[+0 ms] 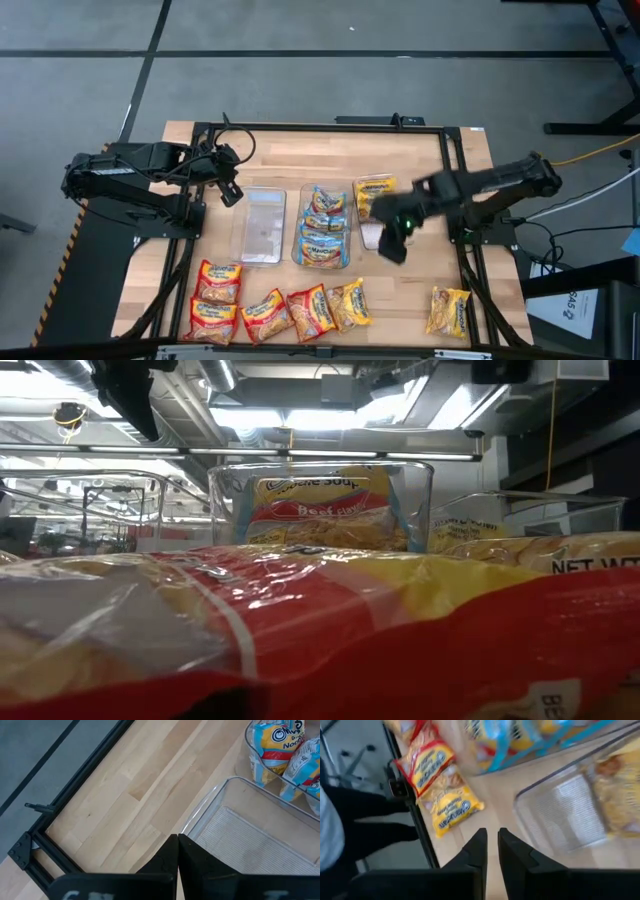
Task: Sort Maruchan noodles
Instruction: Put the yellow noodle pack into the right transparent bin
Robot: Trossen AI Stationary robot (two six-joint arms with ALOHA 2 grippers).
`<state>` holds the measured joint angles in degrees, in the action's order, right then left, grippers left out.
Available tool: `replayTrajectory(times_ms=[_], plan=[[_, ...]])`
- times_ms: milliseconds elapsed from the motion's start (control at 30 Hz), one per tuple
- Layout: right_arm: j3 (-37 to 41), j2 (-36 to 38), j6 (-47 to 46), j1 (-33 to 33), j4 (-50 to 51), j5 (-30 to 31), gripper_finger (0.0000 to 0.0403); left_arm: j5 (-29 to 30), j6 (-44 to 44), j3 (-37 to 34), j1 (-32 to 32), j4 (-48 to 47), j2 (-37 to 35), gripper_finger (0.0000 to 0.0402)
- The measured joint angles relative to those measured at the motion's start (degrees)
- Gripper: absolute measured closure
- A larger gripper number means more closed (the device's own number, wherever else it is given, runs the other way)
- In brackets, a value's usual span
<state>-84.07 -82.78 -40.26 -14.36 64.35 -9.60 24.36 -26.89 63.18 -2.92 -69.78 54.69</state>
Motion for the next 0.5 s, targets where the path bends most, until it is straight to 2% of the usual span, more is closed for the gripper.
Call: replayTrajectory(times_ms=[133, 300, 400, 500], plan=[[3.37, -0.02, -8.63, -8.48, -3.09, 5.7, 0.0359, 0.0, -0.02, -0.01, -0.01, 0.0, -0.02, 0.0401], [8.37, -0.02, -30.83, -18.16, -7.41, 9.59, 0.0359, 0.0, -0.01, 0.0, -0.01, 0.0, -0.01, 0.0401], [12.02, -0.02, -43.02, -23.02, -14.85, 11.96, 0.0359, 0.0, 0.0, 0.0, 0.0, 0.0, 0.0, 0.0401], [16.06, -0.07, -48.56, -27.26, -23.83, 18.62, 0.0359, 0.0, 0.28, 0.0, -0.01, 0.0, -0.01, 0.0401]])
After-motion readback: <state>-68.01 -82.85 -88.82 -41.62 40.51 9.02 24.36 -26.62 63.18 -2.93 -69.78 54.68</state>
